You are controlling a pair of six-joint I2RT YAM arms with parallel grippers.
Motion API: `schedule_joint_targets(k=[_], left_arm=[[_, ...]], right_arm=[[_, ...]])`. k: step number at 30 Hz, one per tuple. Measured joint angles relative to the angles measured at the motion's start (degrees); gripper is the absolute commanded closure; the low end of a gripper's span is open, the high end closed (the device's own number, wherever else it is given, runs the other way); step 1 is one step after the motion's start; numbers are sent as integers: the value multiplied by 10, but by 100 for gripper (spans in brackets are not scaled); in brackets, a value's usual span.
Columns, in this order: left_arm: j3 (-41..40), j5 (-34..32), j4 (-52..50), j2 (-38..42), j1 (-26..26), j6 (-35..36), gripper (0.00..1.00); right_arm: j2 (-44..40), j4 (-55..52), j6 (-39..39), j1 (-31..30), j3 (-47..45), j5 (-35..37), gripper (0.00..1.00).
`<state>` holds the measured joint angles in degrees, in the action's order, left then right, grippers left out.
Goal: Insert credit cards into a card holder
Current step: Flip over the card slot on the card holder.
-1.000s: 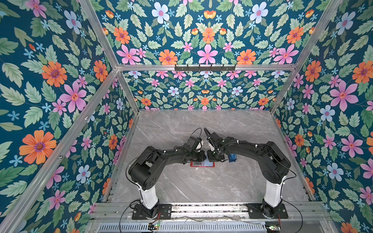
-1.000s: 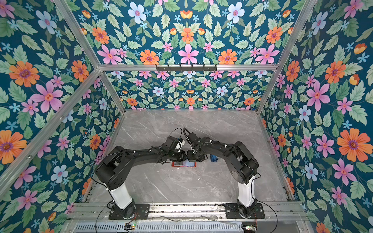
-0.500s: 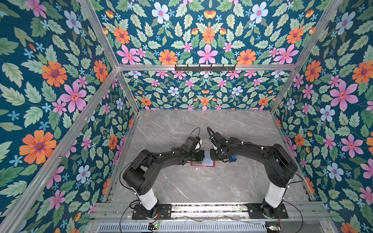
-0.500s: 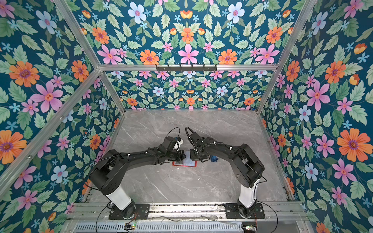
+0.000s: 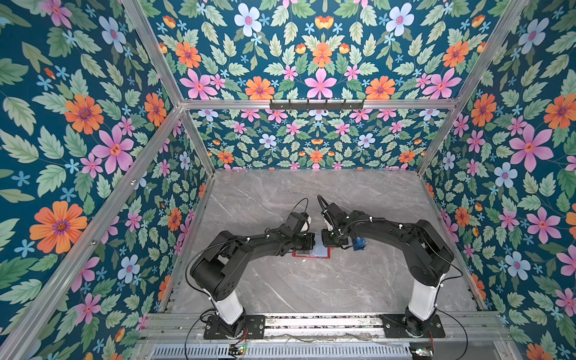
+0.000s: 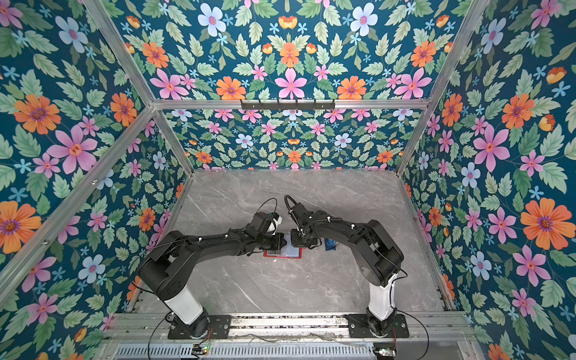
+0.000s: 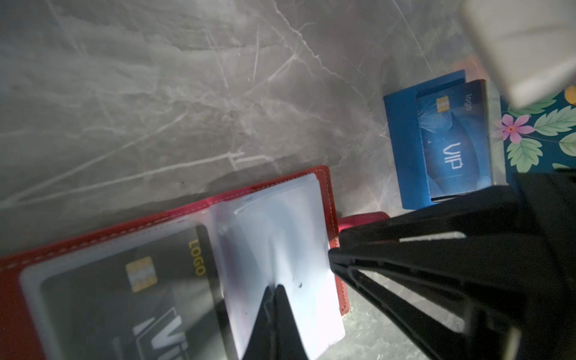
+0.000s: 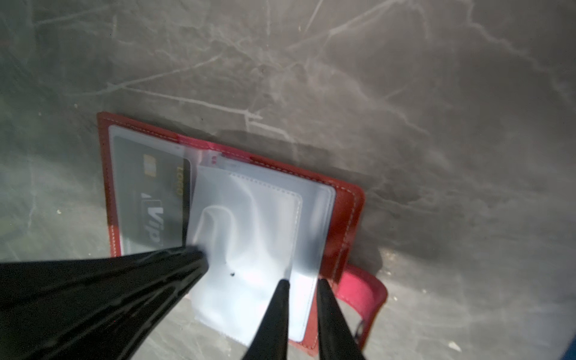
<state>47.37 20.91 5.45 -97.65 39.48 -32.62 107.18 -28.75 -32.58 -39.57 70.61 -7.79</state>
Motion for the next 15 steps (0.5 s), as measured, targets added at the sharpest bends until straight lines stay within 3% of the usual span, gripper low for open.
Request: schedule_joint_targets(k=[15], left_arm=[[-2, -1, 1, 1, 0, 0, 100]], right_arm=[[5, -11, 0, 0, 5, 13, 92]])
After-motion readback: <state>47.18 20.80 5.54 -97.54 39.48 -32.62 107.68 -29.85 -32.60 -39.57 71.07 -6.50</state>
